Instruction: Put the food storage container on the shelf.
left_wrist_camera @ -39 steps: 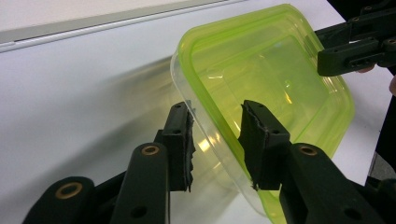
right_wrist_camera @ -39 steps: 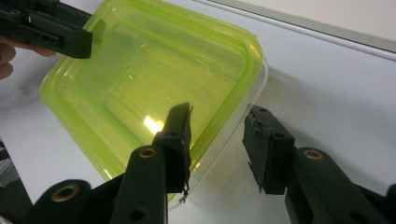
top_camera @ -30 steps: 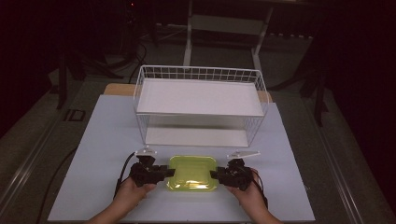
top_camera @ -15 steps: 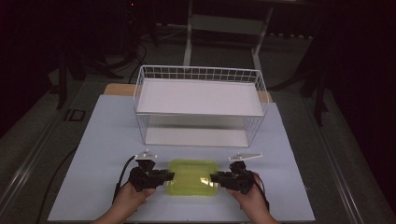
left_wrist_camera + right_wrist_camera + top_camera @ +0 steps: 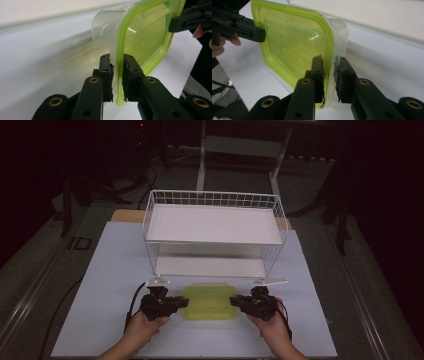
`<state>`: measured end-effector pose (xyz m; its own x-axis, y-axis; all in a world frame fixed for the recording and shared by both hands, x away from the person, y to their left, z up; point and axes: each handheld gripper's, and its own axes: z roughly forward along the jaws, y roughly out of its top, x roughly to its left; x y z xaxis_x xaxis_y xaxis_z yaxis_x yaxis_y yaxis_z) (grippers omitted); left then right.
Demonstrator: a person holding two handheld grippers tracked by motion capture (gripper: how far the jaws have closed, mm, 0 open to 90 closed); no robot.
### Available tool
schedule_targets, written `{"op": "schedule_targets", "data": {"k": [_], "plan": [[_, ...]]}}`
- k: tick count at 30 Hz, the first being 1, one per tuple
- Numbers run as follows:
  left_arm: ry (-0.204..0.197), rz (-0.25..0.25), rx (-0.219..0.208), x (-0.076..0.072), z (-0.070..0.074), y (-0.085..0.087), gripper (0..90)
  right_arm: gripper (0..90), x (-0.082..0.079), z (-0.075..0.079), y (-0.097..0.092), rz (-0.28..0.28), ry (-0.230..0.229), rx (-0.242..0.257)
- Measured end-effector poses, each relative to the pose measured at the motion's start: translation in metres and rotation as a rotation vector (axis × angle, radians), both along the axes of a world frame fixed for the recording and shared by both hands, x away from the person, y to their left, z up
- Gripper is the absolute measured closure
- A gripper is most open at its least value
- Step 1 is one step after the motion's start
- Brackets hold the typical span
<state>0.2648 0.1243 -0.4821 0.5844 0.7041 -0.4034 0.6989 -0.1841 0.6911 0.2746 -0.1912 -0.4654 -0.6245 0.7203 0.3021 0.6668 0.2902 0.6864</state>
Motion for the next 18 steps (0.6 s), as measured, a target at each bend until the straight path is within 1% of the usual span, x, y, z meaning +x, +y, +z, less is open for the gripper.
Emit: {"op": "schedule_targets", "data": {"k": [1,5,8,9,10,12,13,14,15,16,18], "plan": [[-0.008,0.004,0.001,0.002,0.002,0.0,79.7,78.2,0.003,0.002,0.0,-0.002,-0.015,0.001],[-0.04,0.025,-0.006,0.017,0.014,-0.001,80.1,78.1,0.017,0.01,0.0,-0.023,-0.035,0.021],[-0.065,0.031,0.001,0.03,0.019,-0.002,80.2,78.0,0.028,0.012,-0.001,-0.038,-0.039,0.035],[-0.072,0.029,0.009,0.033,0.02,-0.002,80.2,77.6,0.031,0.012,0.0,-0.041,-0.05,0.025],[-0.077,0.038,0.006,0.037,0.019,-0.003,80.2,77.6,0.034,0.012,0.0,-0.046,-0.051,0.024],[-0.08,0.039,0.01,0.044,0.017,-0.005,80.2,77.5,0.04,0.011,0.0,-0.055,-0.059,0.023],[-0.08,0.039,0.01,0.044,0.017,-0.005,80.2,77.5,0.04,0.011,0.0,-0.055,-0.059,0.023],[-0.078,0.042,0.004,0.051,0.015,-0.007,80.2,77.4,0.044,0.01,0.0,-0.059,-0.058,0.023],[-0.082,0.042,0.005,0.053,0.014,-0.008,80.2,77.2,0.051,0.008,-0.002,-0.069,-0.05,0.02],[-0.084,0.04,0.005,0.056,0.012,-0.008,80.2,77.1,0.054,0.007,-0.002,-0.077,-0.048,0.027],[-0.087,0.042,-0.007,0.062,0.009,-0.01,80.2,77.0,0.059,0.004,-0.004,-0.086,-0.047,0.021]]}}
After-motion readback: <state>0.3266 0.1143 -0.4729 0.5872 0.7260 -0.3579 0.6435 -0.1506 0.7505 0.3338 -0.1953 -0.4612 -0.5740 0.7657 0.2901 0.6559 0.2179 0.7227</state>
